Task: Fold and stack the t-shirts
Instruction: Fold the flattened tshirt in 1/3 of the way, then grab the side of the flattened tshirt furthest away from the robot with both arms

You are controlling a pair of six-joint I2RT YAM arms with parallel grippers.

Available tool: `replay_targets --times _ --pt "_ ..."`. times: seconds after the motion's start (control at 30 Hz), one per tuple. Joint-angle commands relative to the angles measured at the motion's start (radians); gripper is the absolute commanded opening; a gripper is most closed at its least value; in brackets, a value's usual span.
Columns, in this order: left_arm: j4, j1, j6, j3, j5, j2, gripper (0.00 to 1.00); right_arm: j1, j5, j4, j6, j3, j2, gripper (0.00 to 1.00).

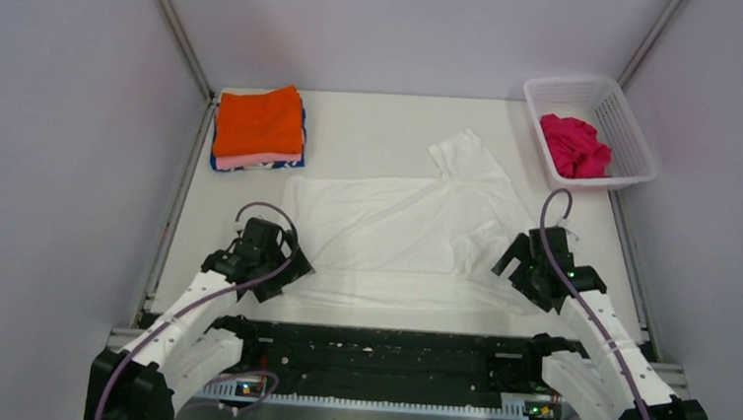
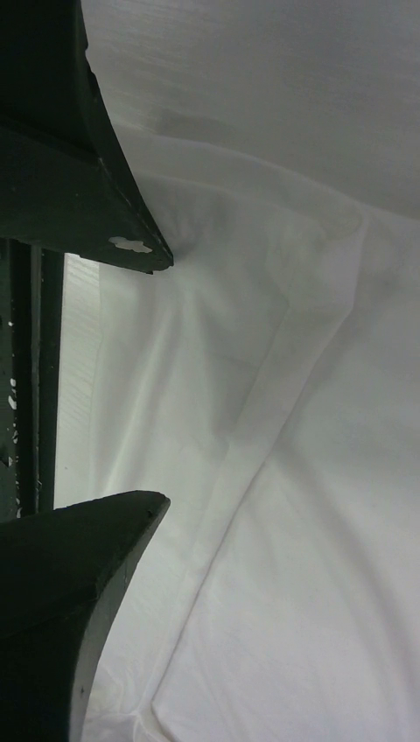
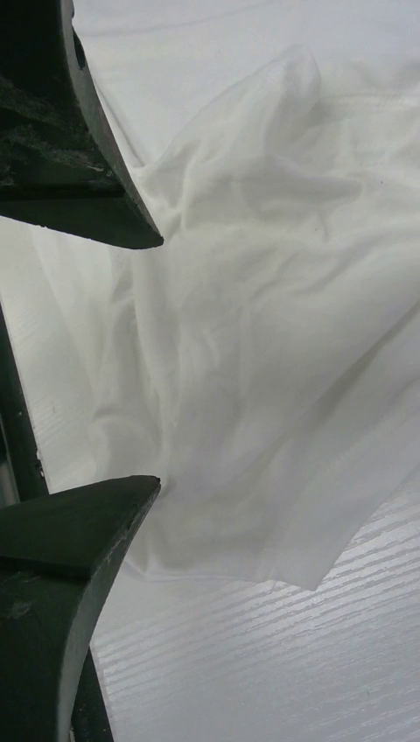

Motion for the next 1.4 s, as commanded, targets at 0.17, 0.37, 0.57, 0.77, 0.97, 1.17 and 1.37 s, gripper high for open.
replay_targets --times 0.17,0.37,0.57,0.77,0.97,1.17,1.37 --pt "-0.015 0.0 0.056 0.24 -0.182 0.059 0.99 0.011 -0.017 0.142 -0.156 0.135 -0.031 0.99" --pt "0.03 0.055 0.104 0.441 -0.273 0.291 0.99 0.011 -0.078 0.325 -0.234 0.259 0.117 0.99" --pt "0.169 0.151 0.173 0.607 -0.217 0.601 0.88 0.011 -0.107 0.515 -0.258 0.291 0.208 0.99" --pt "0.139 0.162 0.24 0.85 -0.278 0.878 0.79 0.011 -0.023 0.522 -0.275 0.292 0.285 0.99" --pt "0.101 0.165 0.221 0.988 -0.346 1.038 0.67 0.011 0.067 0.546 -0.282 0.251 0.266 0.99" --pt "0.104 0.165 0.218 1.022 -0.34 1.099 0.6 0.011 0.075 0.571 -0.302 0.224 0.243 0.99" --pt "0.116 0.163 0.197 1.022 -0.34 1.131 0.57 0.01 0.061 0.573 -0.311 0.22 0.249 0.99"
